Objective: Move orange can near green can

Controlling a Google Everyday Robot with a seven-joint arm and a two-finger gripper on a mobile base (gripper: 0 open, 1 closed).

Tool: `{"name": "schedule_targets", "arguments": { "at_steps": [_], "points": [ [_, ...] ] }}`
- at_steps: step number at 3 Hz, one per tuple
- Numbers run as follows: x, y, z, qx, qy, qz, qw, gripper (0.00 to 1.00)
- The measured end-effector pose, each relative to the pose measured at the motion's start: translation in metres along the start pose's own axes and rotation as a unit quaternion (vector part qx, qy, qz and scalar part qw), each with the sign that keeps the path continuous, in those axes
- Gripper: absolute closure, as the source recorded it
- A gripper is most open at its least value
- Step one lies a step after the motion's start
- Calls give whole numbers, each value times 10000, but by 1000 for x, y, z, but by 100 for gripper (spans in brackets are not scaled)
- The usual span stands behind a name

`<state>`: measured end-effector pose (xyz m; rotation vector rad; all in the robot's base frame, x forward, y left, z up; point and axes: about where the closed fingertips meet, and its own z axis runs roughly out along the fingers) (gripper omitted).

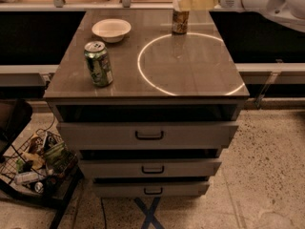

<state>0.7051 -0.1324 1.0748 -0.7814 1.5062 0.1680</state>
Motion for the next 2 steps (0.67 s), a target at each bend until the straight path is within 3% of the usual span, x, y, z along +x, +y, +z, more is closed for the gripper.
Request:
{"name": "schedule_targets", "arguments": {
  "at_steps": [1, 2],
  "points": [
    [13, -19, 41, 132, 132, 350, 9992, 0],
    [43, -42, 82, 290, 307, 681, 9968, 0]
  ]
}}
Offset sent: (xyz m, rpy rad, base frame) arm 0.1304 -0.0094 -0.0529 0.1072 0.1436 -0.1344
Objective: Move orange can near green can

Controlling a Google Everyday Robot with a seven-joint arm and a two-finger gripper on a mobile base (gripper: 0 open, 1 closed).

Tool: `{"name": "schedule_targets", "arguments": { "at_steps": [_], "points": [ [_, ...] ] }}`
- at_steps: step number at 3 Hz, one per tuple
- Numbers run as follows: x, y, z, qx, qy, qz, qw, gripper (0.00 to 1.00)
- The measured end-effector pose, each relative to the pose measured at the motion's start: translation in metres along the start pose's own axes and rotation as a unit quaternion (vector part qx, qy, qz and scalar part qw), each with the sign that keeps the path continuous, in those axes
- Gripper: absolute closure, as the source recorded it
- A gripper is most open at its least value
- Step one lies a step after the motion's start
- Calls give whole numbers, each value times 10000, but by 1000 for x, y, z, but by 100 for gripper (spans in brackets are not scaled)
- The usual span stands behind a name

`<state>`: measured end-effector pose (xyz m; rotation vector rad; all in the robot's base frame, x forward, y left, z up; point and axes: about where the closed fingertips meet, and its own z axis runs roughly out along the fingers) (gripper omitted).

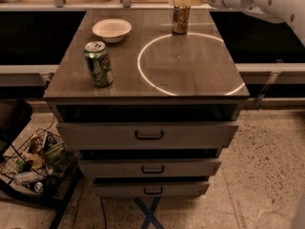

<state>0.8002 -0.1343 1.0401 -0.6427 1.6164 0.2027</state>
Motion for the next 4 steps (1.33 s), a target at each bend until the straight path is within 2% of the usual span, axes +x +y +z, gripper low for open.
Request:
{"name": "schedule_targets", "arguments": {
  "at_steps": [1, 2, 4],
  "points": [
    [22, -17, 23, 115, 51, 210, 9997, 0],
    [35, -30, 48, 189, -123, 349, 9991, 0],
    [56, -42, 90, 216, -339, 615, 9973, 0]
  ]
}}
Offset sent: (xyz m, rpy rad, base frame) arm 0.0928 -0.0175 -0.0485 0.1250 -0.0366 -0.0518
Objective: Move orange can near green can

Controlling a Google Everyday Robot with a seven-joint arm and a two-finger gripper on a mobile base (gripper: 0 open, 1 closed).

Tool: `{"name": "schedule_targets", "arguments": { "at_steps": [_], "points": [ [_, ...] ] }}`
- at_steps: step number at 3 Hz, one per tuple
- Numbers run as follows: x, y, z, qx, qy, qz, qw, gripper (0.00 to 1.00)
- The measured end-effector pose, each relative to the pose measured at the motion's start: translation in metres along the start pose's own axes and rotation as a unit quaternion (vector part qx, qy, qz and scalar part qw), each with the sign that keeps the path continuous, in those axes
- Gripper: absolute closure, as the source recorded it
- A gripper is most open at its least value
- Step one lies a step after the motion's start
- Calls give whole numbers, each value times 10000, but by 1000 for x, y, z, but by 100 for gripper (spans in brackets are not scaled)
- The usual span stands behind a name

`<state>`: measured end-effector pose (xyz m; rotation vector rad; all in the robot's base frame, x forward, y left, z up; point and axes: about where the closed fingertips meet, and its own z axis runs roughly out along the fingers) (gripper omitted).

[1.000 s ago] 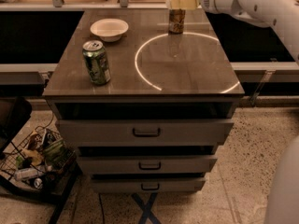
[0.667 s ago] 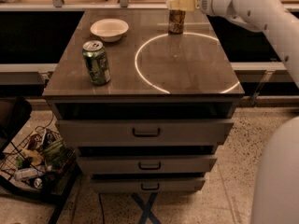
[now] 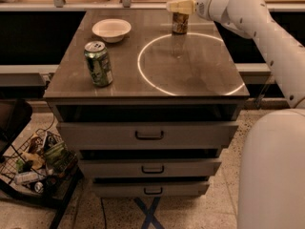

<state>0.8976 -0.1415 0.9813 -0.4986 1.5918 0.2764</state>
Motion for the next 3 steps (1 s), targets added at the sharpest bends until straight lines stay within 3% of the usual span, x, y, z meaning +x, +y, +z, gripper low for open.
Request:
{"name": "schedule_targets", "arguments": {
  "at_steps": [3],
  "points": [
    [28, -4, 26, 31, -205, 312, 9993, 0]
  ]
}}
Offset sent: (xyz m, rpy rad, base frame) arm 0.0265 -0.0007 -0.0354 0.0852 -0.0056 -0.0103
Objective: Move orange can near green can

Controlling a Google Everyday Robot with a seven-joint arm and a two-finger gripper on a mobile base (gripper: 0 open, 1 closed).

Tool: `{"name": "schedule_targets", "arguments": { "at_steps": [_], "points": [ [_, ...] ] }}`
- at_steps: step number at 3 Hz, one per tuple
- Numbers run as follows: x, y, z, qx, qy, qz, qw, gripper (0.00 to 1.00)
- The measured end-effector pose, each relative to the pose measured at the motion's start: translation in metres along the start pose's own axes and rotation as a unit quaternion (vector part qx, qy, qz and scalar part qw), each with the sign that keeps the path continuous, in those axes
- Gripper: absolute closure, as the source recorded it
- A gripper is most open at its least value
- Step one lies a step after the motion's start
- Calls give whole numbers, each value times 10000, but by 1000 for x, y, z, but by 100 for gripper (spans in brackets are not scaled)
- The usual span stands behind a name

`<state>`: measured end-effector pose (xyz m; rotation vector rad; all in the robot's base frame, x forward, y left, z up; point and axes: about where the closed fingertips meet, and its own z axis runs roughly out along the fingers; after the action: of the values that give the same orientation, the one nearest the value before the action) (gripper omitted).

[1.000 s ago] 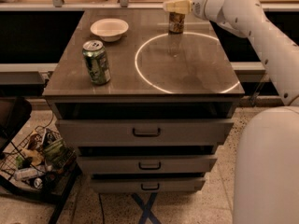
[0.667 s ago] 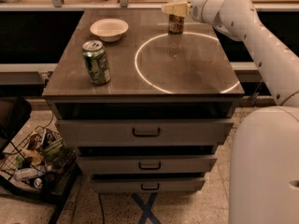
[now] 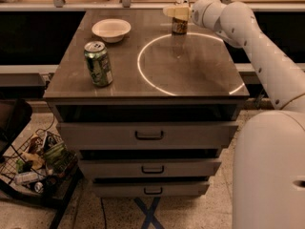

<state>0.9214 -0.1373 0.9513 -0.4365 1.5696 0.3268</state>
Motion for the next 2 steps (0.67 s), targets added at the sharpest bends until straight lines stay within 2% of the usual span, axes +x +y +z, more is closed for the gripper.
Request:
{"name": "schedule_targets", "arguments": {
  "at_steps": [2],
  "points": [
    [5, 1, 17, -10, -195, 83, 9998, 0]
  ]
}}
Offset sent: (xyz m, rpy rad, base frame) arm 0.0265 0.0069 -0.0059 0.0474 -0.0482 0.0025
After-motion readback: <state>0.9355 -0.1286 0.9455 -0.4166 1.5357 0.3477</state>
